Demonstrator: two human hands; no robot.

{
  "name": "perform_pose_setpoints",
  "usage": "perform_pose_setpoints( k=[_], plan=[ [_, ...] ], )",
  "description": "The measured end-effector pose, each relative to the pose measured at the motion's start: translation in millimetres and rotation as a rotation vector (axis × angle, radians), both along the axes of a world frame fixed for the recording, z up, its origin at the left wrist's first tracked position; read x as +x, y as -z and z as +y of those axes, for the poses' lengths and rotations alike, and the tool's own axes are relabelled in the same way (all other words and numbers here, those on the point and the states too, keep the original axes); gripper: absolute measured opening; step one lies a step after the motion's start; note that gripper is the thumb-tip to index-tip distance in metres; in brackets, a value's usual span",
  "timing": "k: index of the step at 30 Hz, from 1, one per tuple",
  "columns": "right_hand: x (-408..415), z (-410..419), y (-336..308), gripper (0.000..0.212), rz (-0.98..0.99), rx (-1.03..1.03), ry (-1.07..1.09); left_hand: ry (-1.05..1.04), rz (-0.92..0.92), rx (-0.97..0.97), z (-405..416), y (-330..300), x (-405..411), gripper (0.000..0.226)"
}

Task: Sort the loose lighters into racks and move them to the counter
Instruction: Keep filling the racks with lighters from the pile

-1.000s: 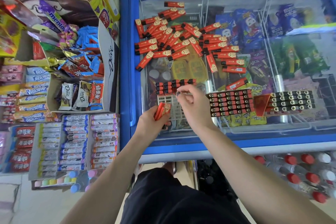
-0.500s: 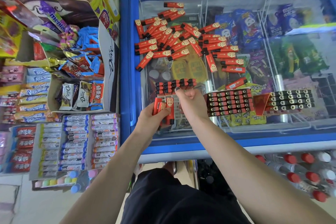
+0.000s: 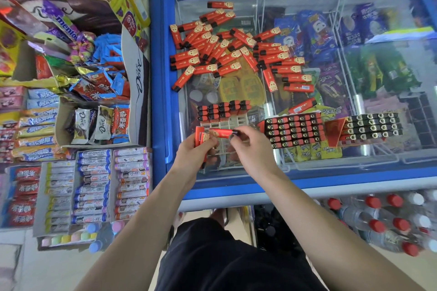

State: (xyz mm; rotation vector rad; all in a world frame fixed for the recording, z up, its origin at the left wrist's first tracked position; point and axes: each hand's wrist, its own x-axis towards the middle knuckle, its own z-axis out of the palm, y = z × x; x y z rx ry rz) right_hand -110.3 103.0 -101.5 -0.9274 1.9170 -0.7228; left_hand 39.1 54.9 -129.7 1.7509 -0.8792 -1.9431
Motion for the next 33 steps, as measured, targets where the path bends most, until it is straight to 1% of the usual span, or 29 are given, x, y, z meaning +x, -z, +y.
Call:
perform_pose_setpoints(
  k=[3, 6, 11, 14, 17, 19, 21, 22, 24, 28, 30, 33],
  plan=[
    [-10.4, -6.8, -2.2, 0.013, 0.094, -0.108, 0.003, -0.022, 0.024, 0.052, -0.5, 1.0, -3.2, 0.016],
    [-20.3, -15.6, -5.4, 0.02, 0.175, -0.163, -0.008, -0.037, 0.036, 0.078, -0.7, 1.1, -7.7, 0.013],
    [-22.9, -28.4, -1.7, 0.026, 0.159, -0.165, -0.01, 0.02, 0.014, 0.043, 0.0, 0.1, -11.6, 0.023],
    [-18.5, -26.8, 4.6, 0.028, 0.064, -0.11, 0.022, 0.026, -0.003, 0.023, -0.9, -0.1, -9.3, 0.02],
    [-15.4, -22.1, 9.2, 0.028, -0.05, -0.069, 0.104, 0.024, -0.004, 0.018, -2.4, -0.3, -6.2, 0.015],
    [-14.1, -24.4, 8.4, 0.023, -0.198, -0.061, 0.236, 0.037, 0.003, 0.027, -3.2, -0.9, -5.0, 0.014],
    [-12.7, -31.5, 6.1, 0.017, -0.417, -0.041, 0.409, 0.034, 0.035, 0.045, -3.1, -3.7, -5.2, 0.015],
    [-11.8, -35.0, 5.0, 0.015, -0.496, -0.021, 0.458, 0.019, 0.065, 0.062, -2.8, -5.6, -5.4, 0.016],
    [-10.0, -40.6, 2.8, 0.013, -0.55, 0.042, 0.455, -0.018, 0.134, 0.096, -2.6, -9.1, -5.5, 0.017],
    [-10.8, -45.5, -1.8, 0.021, -0.511, 0.094, 0.448, -0.059, 0.233, 0.136, -3.5, -13.2, -5.8, 0.023],
    [-10.1, -43.0, -7.5, 0.023, -0.41, 0.117, 0.409, -0.084, 0.252, 0.146, -5.0, -13.9, -6.4, 0.025],
    [-7.0, -28.3, -14.7, 0.029, -0.198, 0.202, 0.252, -0.13, 0.251, 0.166, -6.1, -12.6, -7.7, 0.027]
  ],
)
